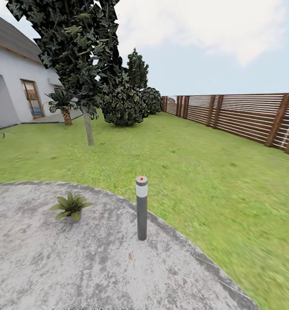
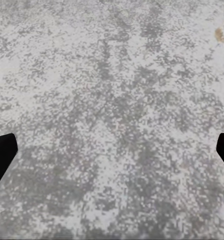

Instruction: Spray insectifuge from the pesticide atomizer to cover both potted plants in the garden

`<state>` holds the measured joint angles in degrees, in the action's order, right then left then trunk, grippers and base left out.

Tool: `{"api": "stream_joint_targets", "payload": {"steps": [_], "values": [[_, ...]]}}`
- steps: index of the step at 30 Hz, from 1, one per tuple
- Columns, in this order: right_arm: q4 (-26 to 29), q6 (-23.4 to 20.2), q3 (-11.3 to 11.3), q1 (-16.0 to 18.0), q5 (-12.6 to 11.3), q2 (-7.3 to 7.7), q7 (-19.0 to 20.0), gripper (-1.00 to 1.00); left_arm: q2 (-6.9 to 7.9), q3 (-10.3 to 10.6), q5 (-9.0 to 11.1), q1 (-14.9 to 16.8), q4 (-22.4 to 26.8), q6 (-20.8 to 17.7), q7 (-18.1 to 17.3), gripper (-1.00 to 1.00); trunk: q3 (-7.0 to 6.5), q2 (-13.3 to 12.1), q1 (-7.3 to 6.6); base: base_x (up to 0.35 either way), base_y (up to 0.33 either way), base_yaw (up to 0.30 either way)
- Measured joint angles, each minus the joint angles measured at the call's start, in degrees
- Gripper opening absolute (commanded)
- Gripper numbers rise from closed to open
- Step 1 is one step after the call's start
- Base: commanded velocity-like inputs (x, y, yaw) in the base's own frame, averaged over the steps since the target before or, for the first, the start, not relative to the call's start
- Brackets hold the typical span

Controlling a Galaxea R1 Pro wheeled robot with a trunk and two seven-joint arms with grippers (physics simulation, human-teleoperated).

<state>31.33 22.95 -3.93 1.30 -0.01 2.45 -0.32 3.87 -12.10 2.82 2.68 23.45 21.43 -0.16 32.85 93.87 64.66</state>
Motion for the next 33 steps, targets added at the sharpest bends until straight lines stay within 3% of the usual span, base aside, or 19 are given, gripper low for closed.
{"api": "stream_joint_targets", "payload": {"steps": [33], "values": [[0.0, 0.0, 0.1, 0.0, 0.0, -0.07, 0.0, 1.00, 0.09, -0.2, 0.1, 0.0, 0.0, 0.0, 0.0, 1.00, 5.93, 13.2, 7.25, 0.000, 0.000, 0.279]]}}
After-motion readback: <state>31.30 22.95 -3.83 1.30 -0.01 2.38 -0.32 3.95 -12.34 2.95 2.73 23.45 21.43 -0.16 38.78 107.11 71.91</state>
